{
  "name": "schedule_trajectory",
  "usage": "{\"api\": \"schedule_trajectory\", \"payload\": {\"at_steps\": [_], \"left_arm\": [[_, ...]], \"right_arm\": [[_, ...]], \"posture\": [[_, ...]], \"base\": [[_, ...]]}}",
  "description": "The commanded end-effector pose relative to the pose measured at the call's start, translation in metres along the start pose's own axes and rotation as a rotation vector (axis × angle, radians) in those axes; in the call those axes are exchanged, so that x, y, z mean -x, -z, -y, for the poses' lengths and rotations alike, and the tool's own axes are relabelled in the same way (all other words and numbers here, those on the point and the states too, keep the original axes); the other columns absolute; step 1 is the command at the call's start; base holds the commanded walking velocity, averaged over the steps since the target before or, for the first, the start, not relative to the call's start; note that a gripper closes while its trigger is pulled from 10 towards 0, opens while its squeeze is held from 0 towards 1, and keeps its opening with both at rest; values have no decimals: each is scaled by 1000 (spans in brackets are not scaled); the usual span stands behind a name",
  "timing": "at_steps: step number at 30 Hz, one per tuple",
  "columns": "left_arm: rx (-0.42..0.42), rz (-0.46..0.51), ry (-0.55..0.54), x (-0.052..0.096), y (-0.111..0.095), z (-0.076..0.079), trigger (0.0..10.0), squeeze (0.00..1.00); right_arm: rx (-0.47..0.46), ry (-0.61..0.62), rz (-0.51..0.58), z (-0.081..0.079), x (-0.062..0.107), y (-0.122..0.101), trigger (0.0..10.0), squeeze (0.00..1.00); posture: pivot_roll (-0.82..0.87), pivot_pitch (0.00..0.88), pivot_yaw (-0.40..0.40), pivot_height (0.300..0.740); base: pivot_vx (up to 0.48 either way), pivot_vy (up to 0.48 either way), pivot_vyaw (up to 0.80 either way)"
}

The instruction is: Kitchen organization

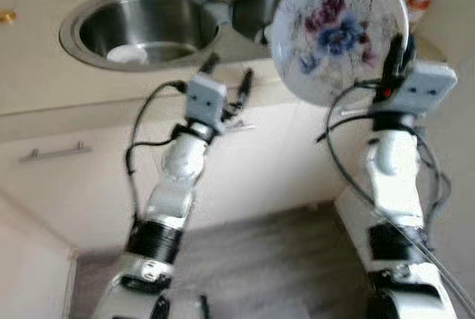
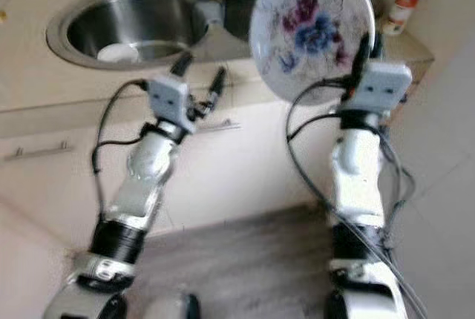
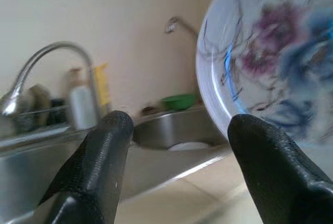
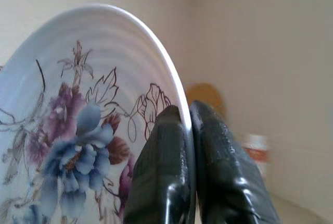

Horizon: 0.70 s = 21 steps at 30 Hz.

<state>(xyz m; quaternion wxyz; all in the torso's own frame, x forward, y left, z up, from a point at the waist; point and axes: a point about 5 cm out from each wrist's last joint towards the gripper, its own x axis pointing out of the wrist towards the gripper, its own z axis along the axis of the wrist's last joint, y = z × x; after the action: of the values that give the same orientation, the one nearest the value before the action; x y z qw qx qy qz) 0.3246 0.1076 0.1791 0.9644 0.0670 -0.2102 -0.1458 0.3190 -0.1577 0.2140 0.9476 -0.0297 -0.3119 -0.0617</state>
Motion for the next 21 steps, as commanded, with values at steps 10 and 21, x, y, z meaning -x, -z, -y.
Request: {"api": "schedule_trajectory", "payload": {"at_steps": [10, 21], "left_arm": [[18, 25, 36, -4, -5, 13, 10000, 0], [20, 24, 38, -3, -5, 14, 10000, 0]], "right_arm": [[38, 30, 47, 13, -7, -9, 10000, 0], [71, -4, -3, 10, -6, -2, 10000, 0]], "posture": [[26, 0, -84, 740], [28, 0, -84, 740]], "base": [[456, 0, 0], [451, 0, 436]]}}
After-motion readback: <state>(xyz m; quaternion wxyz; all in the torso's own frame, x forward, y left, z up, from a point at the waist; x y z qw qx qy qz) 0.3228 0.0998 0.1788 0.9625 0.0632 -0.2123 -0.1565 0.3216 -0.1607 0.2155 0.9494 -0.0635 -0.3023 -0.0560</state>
